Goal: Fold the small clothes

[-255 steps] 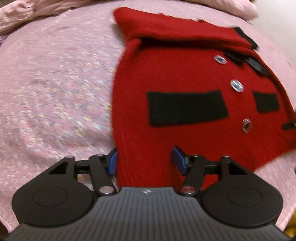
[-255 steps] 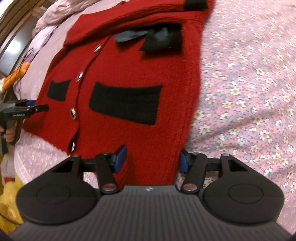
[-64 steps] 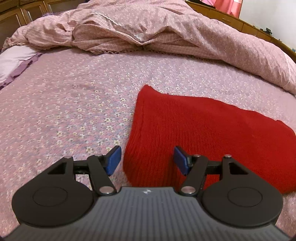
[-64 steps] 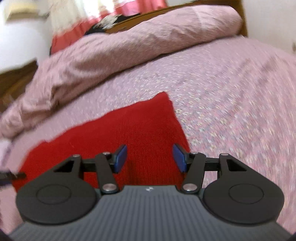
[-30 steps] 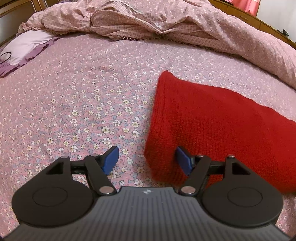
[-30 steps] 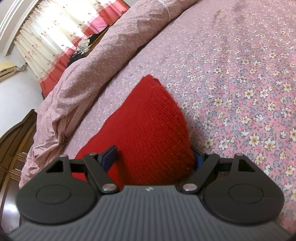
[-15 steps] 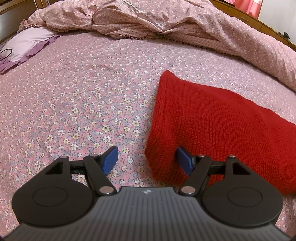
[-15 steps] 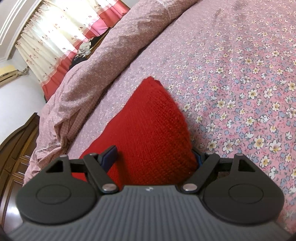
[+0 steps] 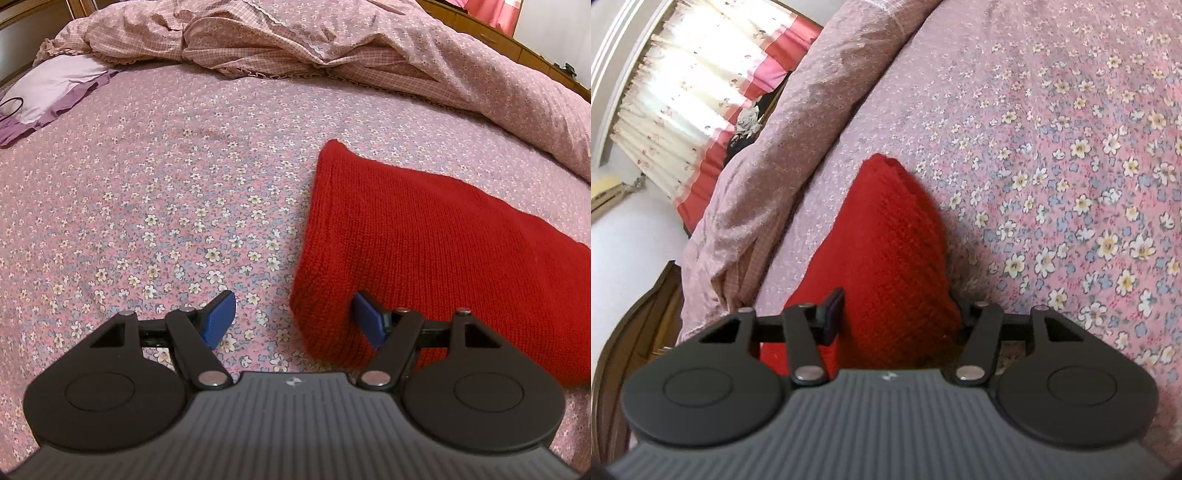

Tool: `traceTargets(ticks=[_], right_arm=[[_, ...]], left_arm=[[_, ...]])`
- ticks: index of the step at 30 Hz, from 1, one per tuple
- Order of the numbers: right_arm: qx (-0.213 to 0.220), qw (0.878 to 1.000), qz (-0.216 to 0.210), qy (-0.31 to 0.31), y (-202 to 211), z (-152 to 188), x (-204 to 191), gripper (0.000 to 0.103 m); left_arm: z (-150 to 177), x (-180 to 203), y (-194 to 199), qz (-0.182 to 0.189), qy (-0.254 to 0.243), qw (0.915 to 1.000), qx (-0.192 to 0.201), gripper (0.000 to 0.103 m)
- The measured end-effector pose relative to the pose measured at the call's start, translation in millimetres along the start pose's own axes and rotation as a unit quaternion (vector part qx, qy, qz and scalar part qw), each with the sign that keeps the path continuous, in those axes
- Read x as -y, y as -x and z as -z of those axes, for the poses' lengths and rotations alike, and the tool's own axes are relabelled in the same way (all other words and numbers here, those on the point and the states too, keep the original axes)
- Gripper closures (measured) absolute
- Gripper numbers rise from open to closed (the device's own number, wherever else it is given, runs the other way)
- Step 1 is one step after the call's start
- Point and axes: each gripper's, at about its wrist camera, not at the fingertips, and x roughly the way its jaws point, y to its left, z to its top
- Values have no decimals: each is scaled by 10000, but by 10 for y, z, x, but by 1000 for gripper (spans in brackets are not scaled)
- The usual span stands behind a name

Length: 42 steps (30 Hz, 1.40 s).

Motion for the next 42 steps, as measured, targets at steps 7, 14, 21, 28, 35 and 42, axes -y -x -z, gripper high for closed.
traceTargets(ticks=[7,14,21,28,35,42], right_arm=[[114,9999,2,97,-25,24,-24,45],[164,9996,14,237,38,17,-114,64],[353,9927,-43,1150,152,-17,-563,68],[494,9761,-405,2076,211,29,-1165,70],[411,9632,-722,2555,112,217,-1633,71],[139,9480,-842,3066,-114,564,-2054,72]], left_arm=[[-9,1,17,-6,-5,10000,-17,28],[-17,-6,51,-26,-53,10000,-4,28],[-44,-112,134,-91,-81,9999,51,28],[-126,-326,221,-301,-111,9993,199,28],[-187,-644,270,-502,21,9983,290,28],[-128,-883,251,-564,218,9979,219,27]])
